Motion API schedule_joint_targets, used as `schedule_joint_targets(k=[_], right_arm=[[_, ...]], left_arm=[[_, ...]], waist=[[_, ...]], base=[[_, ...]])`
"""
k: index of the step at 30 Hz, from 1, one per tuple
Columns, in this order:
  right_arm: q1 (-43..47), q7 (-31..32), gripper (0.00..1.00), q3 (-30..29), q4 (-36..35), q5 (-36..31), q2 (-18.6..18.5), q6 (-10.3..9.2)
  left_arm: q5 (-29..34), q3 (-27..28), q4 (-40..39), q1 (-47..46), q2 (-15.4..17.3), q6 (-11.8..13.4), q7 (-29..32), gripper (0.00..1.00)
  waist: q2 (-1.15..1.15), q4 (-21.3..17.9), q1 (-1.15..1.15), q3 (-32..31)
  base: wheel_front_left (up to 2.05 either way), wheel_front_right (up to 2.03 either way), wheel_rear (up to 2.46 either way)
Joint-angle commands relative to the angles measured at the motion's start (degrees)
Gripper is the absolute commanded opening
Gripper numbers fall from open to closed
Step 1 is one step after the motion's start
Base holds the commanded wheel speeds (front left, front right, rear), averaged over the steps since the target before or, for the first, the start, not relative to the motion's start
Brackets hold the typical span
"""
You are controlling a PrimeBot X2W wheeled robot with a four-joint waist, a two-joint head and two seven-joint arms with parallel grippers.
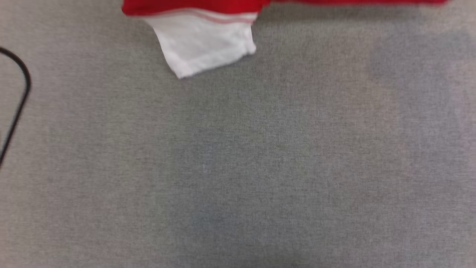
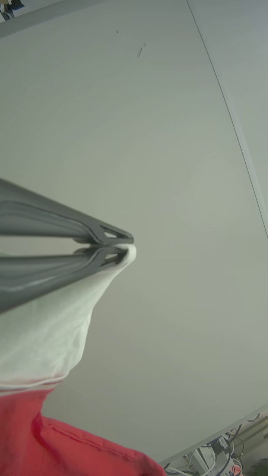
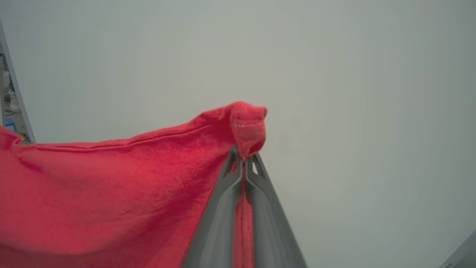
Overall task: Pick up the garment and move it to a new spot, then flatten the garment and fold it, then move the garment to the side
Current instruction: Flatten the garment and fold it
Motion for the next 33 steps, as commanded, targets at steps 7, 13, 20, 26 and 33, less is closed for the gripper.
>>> schedule_joint_targets(k=[7, 13, 20, 26, 33], right_arm=[[-11.59, -6.74, 0.0, 0.89, 10.72, -3.61, 2.99, -0.04], [-18.96, -11.52, 0.0, 1.79, 17.91, -4.72, 4.25, -0.04], [-21.81, -14.59, 0.0, 6.11, 24.58, -4.33, 5.19, -0.04], [-16.97, -18.76, 0.0, 9.93, 28.63, -0.89, 7.22, -0.04], [-6.95, -22.67, 0.0, 15.5, 29.34, 4.29, 8.54, -0.04]], left_arm=[[-0.03, -2.12, 9.11, -11.43, 0.9, -0.15, -3.63, 0.0], [-0.34, -3.22, 15.66, -17.88, 1.24, -0.15, -5.75, 0.0], [-2.49, -5.7, 19.81, -18.8, 1.33, -0.15, -6.86, 0.0], [-5.18, -6.82, 19.19, -12.11, 2.57, -0.15, -7.1, 0.0], [-5.17, -3.75, 9.85, 5.77, 5.43, 1.14, -7.12, 0.0]], waist=[[0.0, -2.71, -0.01, 6.99], [0.0, -2.82, -0.01, 6.62], [0.0, -2.36, -0.01, 6.84], [0.0, -2.81, -0.01, 7.05], [0.0, -2.95, -0.01, 5.34]], base=[[0.0, 0.0, 0.0], [0.0, 0.0, 0.0], [0.0, 0.0, 0.0], [0.0, 0.0, 0.0], [0.0, 0.0, 0.0]])
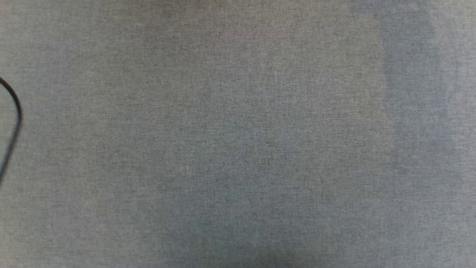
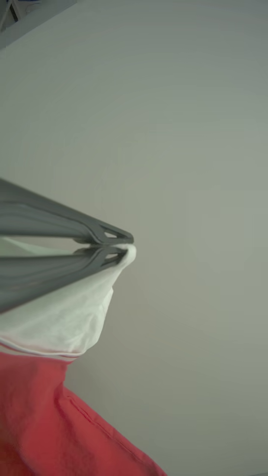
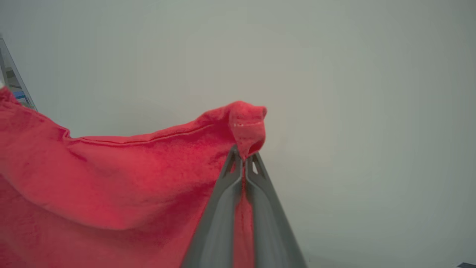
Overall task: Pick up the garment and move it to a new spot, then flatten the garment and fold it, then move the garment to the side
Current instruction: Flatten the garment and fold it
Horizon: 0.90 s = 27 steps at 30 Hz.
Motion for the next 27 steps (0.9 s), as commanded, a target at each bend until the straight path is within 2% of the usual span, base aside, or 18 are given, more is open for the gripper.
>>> schedule_joint_targets(k=[1, 8, 15, 20, 27], right_arm=[[2.81, -0.58, 0.0, 1.31, -0.34, 0.89, -0.16, -0.04], [16.83, -2.55, 0.0, 8.86, -3.44, 5.6, -2.37, -0.04], [31.49, -2.96, 0.0, 14.24, -8.26, 10.27, -6.82, -0.04], [40.32, -2.28, 0.0, 15.82, -11.1, 13.06, -9.84, -0.04], [52.03, -2.04, 0.0, 15.94, -14.99, 15.72, -13.0, -0.04]], left_arm=[[-0.39, 0.73, -1.65, 3.9, 0.39, 0.7, -0.32, 0.0], [0.24, 3.26, -11.19, 25.43, 1.99, 2.88, -0.33, 0.0], [-0.29, 4.96, -19.05, 47.19, 2.37, 5.3, -0.33, 0.0], [-1.87, 5.82, -22.87, 59.64, 0.78, 7.08, -0.33, 0.0], [-4.07, 5.19, -24.59, 74.56, -0.33, 8.34, -0.33, 0.0]], waist=[[0.0, 0.24, 0.0, -1.05], [0.0, 0.6, 0.0, -6.21], [0.0, 1.36, 0.0, -12.78], [0.0, 1.79, 0.0, -17.27], [0.0, 2.71, 0.0, -23.65]], base=[[0.0, 0.0, 0.0], [0.0, 0.0, 0.0], [0.0, 0.0, 0.0], [0.0, 0.0, 0.0], [0.0, 0.0, 0.0]])
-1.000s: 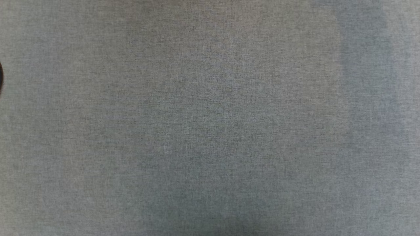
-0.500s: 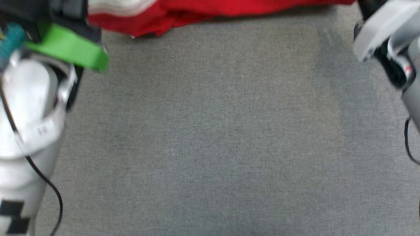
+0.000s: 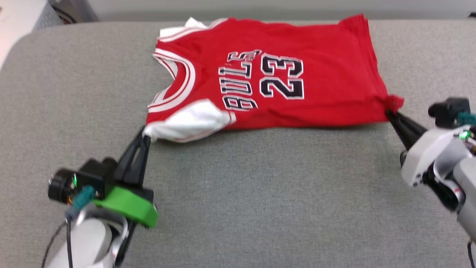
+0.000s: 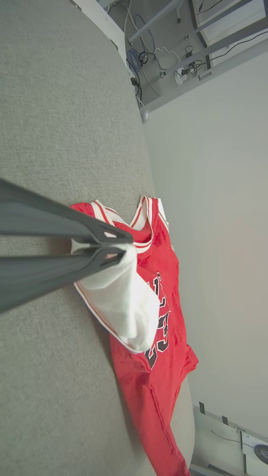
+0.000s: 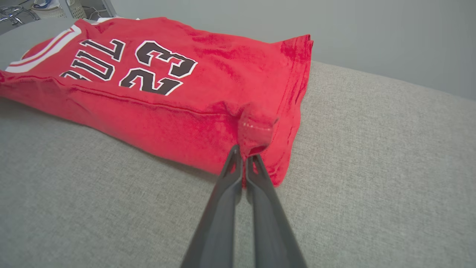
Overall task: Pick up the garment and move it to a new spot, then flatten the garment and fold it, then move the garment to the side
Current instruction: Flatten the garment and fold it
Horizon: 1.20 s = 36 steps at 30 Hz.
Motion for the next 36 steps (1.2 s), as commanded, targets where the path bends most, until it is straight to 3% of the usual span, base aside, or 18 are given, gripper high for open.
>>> schedule_joint_targets(k=[1, 15, 24, 31, 36], right_arm=[[2.52, -0.15, 0.0, -0.18, -0.61, 0.58, -0.46, -0.04], [23.34, 1.63, 0.0, -4.3, -7.61, -0.16, -2.49, -0.04], [36.63, 4.39, 0.0, -11.82, -13.83, -1.92, -3.23, -0.04], [41.93, 7.64, 0.0, -17.76, -17.72, -4.47, -1.01, -0.04], [40.71, 9.96, 0.0, -21.84, -20.18, -6.86, 2.12, -0.04]], left_arm=[[-0.83, -0.22, -0.15, 2.37, -0.56, 0.42, -0.33, 0.0], [-7.97, 0.59, -1.23, 24.18, -1.71, 2.86, 0.05, 0.0], [-11.2, -1.48, -3.08, 33.13, -1.5, 2.87, 3.2, 0.0], [-10.32, -1.93, -1.95, 31.52, -0.84, 2.45, 3.24, 0.0], [-7.64, -2.56, 0.28, 23.5, 0.33, 0.14, 3.07, 0.0]], waist=[[0.0, 1.11, 0.01, -4.84], [0.0, 0.89, 0.01, -12.56], [0.0, 1.63, 0.01, -15.3], [0.0, 1.8, 0.01, -15.77], [0.0, 0.94, 0.01, -15.86]], base=[[0.0, 0.0, 0.0], [0.0, 0.0, 0.0], [0.0, 0.0, 0.0], [0.0, 0.0, 0.0], [0.0, 0.0, 0.0]])
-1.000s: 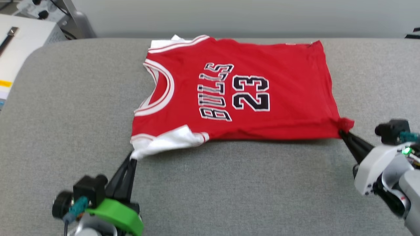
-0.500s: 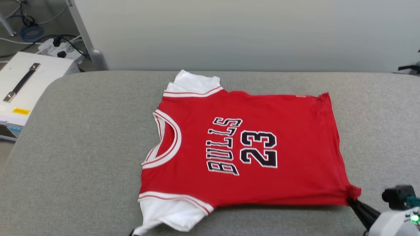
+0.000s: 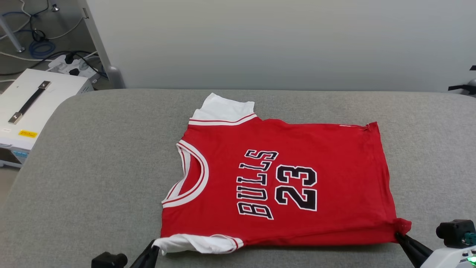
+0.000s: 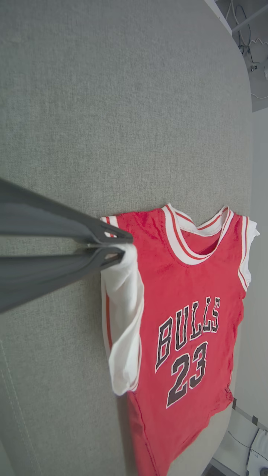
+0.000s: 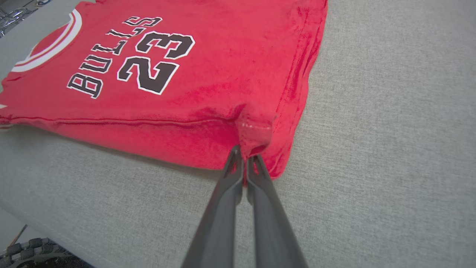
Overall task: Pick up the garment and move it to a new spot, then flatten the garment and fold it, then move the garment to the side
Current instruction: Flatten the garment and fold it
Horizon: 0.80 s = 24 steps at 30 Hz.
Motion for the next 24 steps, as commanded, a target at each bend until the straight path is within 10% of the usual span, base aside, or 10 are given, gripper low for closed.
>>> schedule_joint_targets(k=[1, 24], right_arm=[[-1.06, 0.43, 0.0, -0.65, -0.66, -0.63, 0.48, -0.04], [-19.73, 3.04, 0.0, -0.89, 6.45, -1.69, 5.4, -0.04]], left_arm=[[0.82, -0.13, 0.49, -2.21, 0.3, -0.72, -0.29, 0.0], [4.99, -5.4, 24.13, -37.95, 1.61, -9.09, -0.84, 0.0]], waist=[[0.0, -0.52, 0.01, 0.26], [0.0, -6.04, 0.01, 15.16]], base=[[0.0, 0.0, 0.0], [0.0, 0.0, 0.0]])
